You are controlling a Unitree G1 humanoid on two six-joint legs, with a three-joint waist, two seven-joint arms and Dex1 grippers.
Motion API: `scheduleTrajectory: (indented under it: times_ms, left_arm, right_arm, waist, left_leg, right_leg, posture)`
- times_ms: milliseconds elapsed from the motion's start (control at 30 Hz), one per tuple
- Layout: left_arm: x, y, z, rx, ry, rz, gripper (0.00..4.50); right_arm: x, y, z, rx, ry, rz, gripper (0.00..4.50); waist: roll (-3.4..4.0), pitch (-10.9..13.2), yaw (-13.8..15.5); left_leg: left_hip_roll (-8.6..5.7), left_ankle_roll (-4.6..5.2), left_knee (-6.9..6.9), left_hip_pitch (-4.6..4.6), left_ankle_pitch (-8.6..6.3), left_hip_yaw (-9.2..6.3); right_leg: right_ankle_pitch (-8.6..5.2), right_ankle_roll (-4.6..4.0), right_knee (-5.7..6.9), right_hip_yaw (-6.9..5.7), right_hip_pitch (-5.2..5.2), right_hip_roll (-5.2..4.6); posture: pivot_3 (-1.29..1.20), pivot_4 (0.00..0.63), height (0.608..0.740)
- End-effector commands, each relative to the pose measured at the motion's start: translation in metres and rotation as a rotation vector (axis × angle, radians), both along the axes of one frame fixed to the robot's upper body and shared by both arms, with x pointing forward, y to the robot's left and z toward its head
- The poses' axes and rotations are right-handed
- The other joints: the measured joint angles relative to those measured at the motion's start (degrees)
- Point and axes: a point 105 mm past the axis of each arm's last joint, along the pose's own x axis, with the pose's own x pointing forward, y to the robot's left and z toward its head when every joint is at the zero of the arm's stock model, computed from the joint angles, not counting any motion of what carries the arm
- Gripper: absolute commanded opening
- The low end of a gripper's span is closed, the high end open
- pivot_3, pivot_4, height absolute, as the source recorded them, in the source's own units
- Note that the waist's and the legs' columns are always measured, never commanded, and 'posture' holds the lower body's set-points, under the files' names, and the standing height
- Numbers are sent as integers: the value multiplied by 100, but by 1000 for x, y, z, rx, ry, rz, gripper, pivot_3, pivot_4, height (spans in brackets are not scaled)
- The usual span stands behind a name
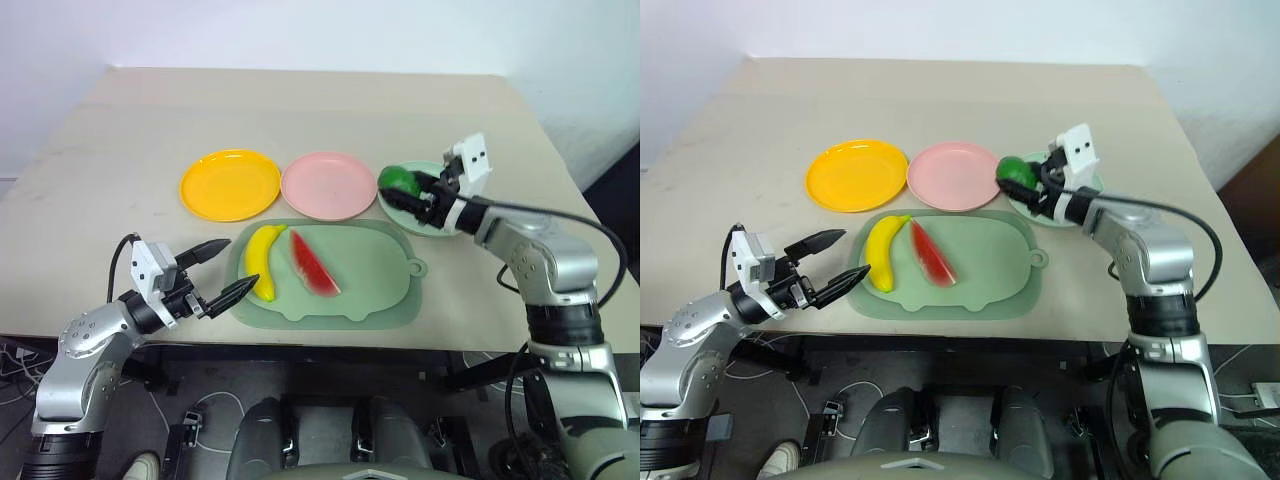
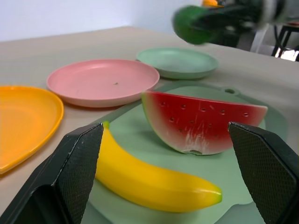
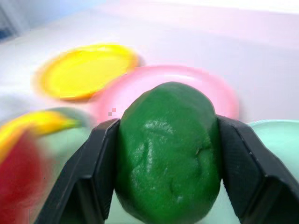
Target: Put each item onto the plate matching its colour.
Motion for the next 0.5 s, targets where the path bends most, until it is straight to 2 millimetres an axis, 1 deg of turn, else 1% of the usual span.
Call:
scheduleTrajectory:
  times_ms: [33, 100, 167, 233, 367, 433, 467, 500]
  left_arm:
    - [-4, -1, 11, 14, -61, 7, 4500]
    - [-5, 0, 10, 19, -61, 17, 4500]
    - [-7, 2, 10, 22, -64, 32, 4500]
    - [-8, 2, 10, 20, -66, 40, 4500]
    - [-12, 2, 8, 21, -59, 46, 4500]
    - [-13, 3, 7, 21, -55, 52, 4500]
    - [-13, 4, 7, 21, -55, 55, 4500]
    - [-13, 4, 7, 21, -55, 57, 4500]
  right_arm:
    - [28, -21, -15, -31, 42, -167, 2724]
    - [41, -30, -24, -54, 77, -251, 2724]
    - [49, -37, -29, -85, 74, -314, 2724]
    - [53, -41, -33, -101, 76, -344, 2724]
    - [54, -38, -37, -120, 57, -333, 2724]
    - [53, -36, -34, -107, 43, -321, 3435]
    - [53, -34, -31, -99, 34, -306, 3631]
    - [51, -32, -27, -93, 17, -291, 3957]
  waist:
    - [2, 1, -19]
    - [7, 5, -32]
    - [19, 12, -46]
    - [19, 12, -58]
    - [19, 12, -56]
    - [20, 12, -63]
    - [20, 12, -62]
    - [20, 12, -55]
  left_leg:
    - [-1, -1, 0, 0, 1, 3]
    - [-2, -3, 1, -4, 3, 9]
    - [-12, -4, 1, -3, 4, 13]
    - [-14, -6, 1, 1, 6, 16]
    - [-13, -7, 2, 2, 6, 15]
    - [-12, -7, 4, 3, 6, 15]
    - [0, -8, 4, 5, 6, 16]
    - [0, -8, 5, 5, 6, 16]
  right_leg:
    - [2, 4, 1, 1, 0, 0]
    - [5, 8, 7, 4, -5, 0]
    - [5, 9, 12, 7, -8, 0]
    - [5, 9, 19, 13, -10, 0]
    - [4, 10, 23, 14, -10, -1]
    - [4, 10, 27, 16, -10, -2]
    - [4, 10, 29, 18, -10, -2]
    - [4, 10, 31, 18, -10, -2]
  posture:
    - [0, 150, 695]
    - [0, 150, 695]
    - [0, 150, 695]
    - [0, 150, 695]
    - [0, 150, 695]
    - [0, 150, 695]
    - [0, 150, 695]
    - [0, 150, 695]
